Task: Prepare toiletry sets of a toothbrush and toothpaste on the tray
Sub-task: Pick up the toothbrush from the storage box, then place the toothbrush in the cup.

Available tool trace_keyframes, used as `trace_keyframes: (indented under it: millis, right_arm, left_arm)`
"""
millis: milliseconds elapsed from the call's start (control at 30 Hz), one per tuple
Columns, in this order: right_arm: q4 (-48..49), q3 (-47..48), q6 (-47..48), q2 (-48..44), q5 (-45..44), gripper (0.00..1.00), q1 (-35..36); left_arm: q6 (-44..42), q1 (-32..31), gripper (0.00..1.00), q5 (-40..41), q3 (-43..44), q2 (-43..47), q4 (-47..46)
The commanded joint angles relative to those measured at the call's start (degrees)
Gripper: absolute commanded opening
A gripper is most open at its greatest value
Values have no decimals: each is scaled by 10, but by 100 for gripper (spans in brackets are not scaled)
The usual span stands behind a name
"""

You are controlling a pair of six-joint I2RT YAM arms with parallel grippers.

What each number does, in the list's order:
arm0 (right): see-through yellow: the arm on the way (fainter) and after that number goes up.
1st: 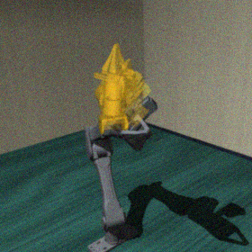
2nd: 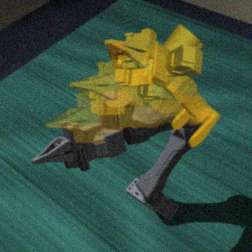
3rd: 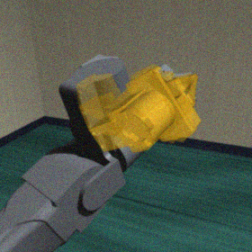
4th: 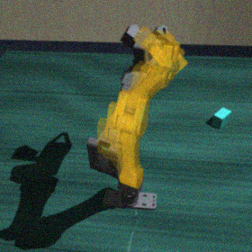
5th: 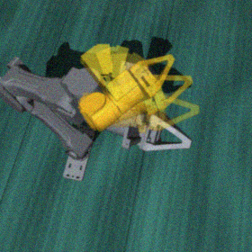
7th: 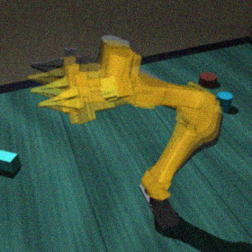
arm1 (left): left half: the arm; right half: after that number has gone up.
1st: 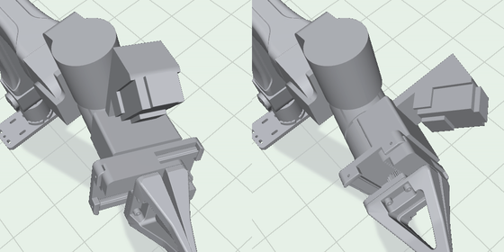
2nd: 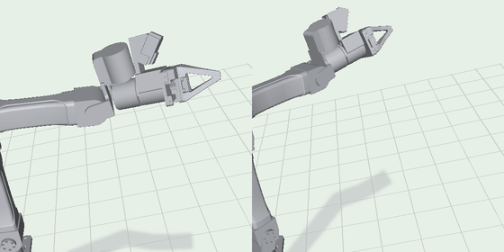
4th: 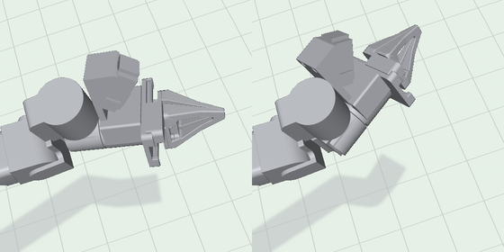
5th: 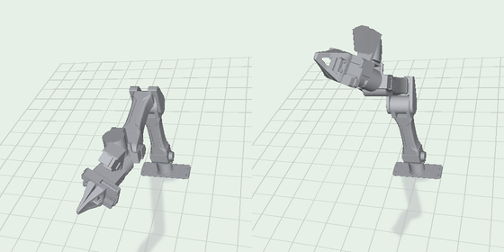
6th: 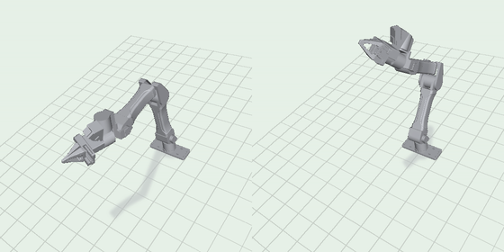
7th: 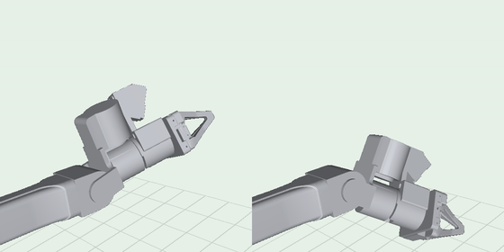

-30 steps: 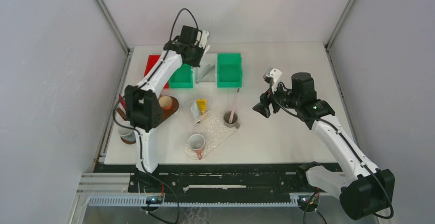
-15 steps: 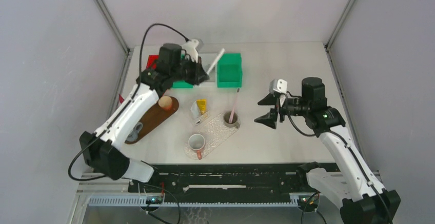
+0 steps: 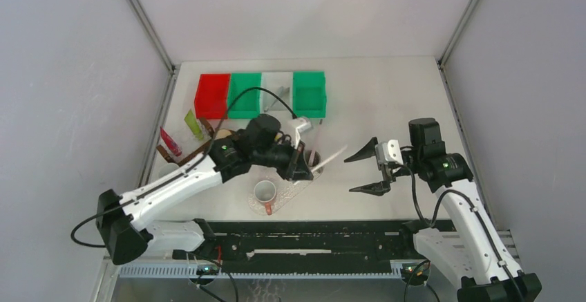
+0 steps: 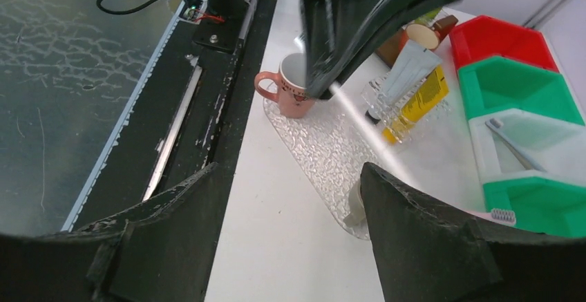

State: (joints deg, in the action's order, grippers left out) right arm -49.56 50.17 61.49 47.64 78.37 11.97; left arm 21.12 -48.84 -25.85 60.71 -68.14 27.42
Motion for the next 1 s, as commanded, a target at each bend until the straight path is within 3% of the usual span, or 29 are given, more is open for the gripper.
trace_keyframes:
  millis: [0,233,633,833,967]
  right_arm:
    - [-35,-10,87,5,30,81,-3]
    - [22,-41,74,21,-75,79,65]
    - [104,-69,35,59,-251,61,194]
    - [115,-69,30,84,-297,49,233]
    - [109,-65,31,84,-287,32,237]
  left_arm:
    - [18,-49,0,-11,22,-45,3]
    - [-8,-81,0,-7,91,-98,71]
    - [-22,-85,0,-43,116,-139,84]
    - [-30,-86,0,-46,127,-145,85]
    - [-31,-86,2,-39,125,-141,73]
